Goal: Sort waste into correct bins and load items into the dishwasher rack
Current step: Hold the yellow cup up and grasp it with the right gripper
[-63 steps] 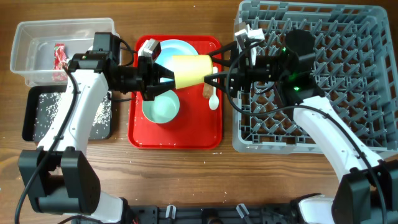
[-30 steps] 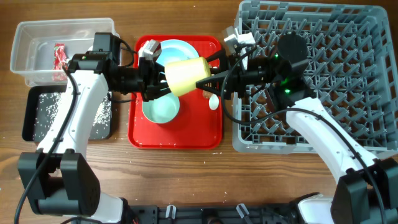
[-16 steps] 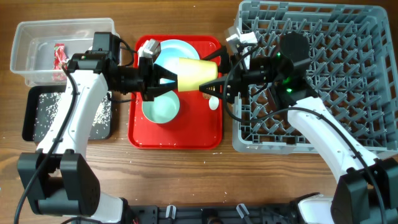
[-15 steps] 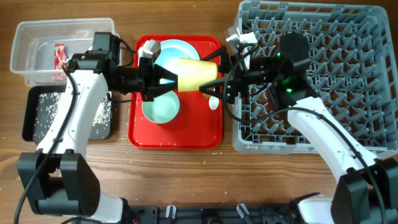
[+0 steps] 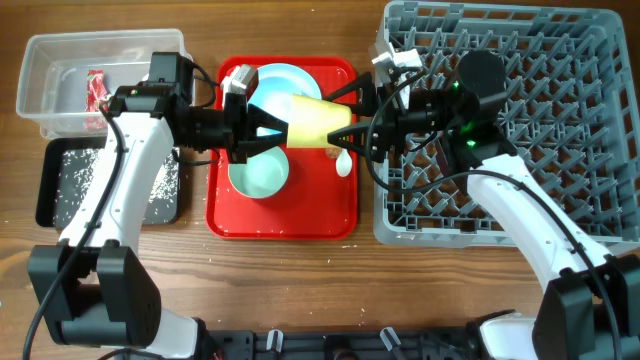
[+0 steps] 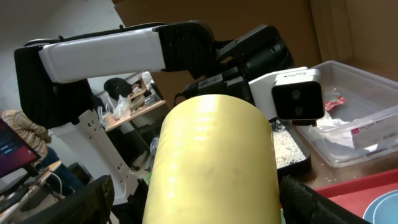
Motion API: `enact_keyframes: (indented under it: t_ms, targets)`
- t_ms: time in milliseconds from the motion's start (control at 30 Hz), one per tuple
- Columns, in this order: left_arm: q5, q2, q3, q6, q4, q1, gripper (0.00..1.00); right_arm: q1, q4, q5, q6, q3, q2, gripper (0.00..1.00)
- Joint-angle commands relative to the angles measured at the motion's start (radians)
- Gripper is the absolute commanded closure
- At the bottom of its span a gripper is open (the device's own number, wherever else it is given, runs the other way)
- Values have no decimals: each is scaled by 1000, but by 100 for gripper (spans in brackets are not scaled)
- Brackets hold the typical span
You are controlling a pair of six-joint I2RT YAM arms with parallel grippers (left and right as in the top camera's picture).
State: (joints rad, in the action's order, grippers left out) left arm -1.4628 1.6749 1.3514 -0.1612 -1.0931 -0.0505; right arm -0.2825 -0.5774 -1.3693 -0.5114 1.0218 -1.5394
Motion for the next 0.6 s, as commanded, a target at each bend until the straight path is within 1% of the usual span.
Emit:
enact_keyframes:
  t_ms: [0, 300, 400, 567]
  targets:
    - [-2, -11, 10, 23, -4, -5, 96, -18, -6, -31, 15, 11, -43, 12]
    - [-1, -11, 10, 27, -12, -5, 96, -38, -22, -31, 11, 11, -82, 12]
    - [33, -11, 10, 27, -27, -5, 96, -38, -42, -40, 9, 11, -82, 13]
    - [44, -11, 10, 28, -29, -5, 96, -36, -102, -58, -46, 11, -82, 12]
